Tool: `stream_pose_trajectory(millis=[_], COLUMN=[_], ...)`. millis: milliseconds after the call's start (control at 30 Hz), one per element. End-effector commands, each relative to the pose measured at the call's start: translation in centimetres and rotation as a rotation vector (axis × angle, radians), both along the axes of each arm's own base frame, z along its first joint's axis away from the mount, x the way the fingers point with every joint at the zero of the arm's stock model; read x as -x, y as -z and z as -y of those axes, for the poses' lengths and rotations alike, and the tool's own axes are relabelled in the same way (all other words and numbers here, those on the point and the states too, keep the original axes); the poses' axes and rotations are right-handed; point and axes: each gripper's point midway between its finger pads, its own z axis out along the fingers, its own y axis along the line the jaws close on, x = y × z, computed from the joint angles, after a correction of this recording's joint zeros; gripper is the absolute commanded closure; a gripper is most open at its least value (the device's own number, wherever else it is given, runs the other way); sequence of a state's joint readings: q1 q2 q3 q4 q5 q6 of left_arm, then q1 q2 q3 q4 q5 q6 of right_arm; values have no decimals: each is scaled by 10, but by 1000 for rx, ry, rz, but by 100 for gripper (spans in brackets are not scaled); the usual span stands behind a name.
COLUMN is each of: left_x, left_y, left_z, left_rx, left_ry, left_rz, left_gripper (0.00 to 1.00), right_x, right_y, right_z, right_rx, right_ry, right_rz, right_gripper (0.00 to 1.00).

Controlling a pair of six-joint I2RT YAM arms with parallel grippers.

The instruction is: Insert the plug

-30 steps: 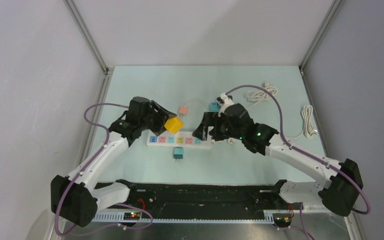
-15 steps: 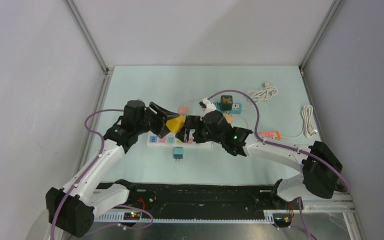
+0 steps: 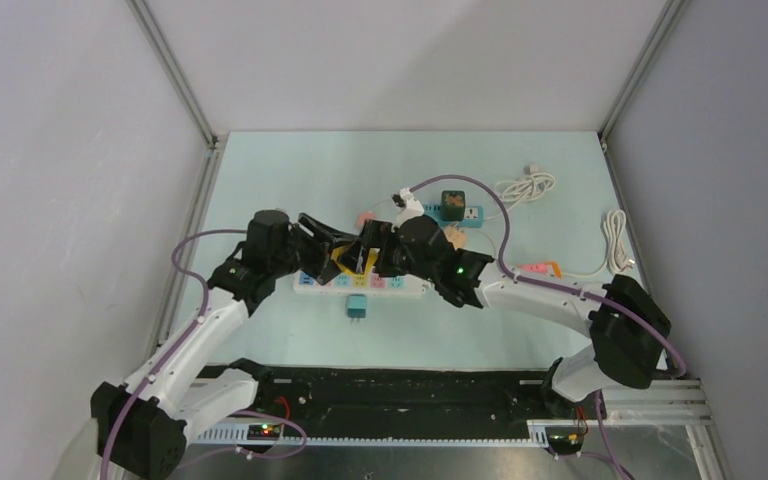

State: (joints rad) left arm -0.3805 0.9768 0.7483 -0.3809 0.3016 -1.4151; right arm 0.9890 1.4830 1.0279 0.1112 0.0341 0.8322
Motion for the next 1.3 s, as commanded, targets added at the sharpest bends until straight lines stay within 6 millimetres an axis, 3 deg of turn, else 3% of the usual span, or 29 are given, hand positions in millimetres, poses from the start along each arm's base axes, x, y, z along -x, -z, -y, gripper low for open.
stream_pose_trajectory(millis=[0,200,367,467,567,600,667,767,900,933,967,1000,1033,1100,1200,1267], left_x=[4,10,13,14,12,12,9,6,5,5,5,4,4,6,10,12], left_y=[-32,-31,-29,-26,-30,-31,-38,-42,-25,-24,-19,-18,-15,-14,-15,-18], left_z=[8,9,7,7,7,7,8,8,-1,-4,-7,-8,-11,-12,-11,-12], left_rx=[94,112,108,107,107,100,70,22,-60,-71,-100,-115,-151,-194,-240,-273], left_ry=[23,37,33,38,41,46,73,109,116,112,118,121,136,178,244,274], left_rz=[79,73,80,77,94,106,158,219,254,263,276,292,317,363,430,481], left_gripper=[73,71,62,56,31,14,2,1,0,0,0,0,0,0,0,0], right_x=[-6,-16,-20,-16,-12,-11,-9,-10,-6,6,0,14,8,28,79,112], right_y=[-9,-15,-27,-31,-32,-32,-32,-36,-30,-22,-24,-18,-19,-20,-31,-49], right_z=[-14,-12,-8,-11,-12,-12,-8,7,37,42,55,60,73,85,95,103], right_rx=[-55,-69,-79,-88,-89,-86,-66,-26,44,66,63,65,64,58,21,-3], right_ry=[26,103,153,143,130,125,118,99,14,-51,-57,-139,-147,-291,-575,-726], right_rz=[-24,2,51,62,56,56,64,82,28,-23,-41,-109,-123,-161,-164,-58], right_gripper=[8,17,23,39,61,65,72,78,79,79,79,79,79,79,77,77])
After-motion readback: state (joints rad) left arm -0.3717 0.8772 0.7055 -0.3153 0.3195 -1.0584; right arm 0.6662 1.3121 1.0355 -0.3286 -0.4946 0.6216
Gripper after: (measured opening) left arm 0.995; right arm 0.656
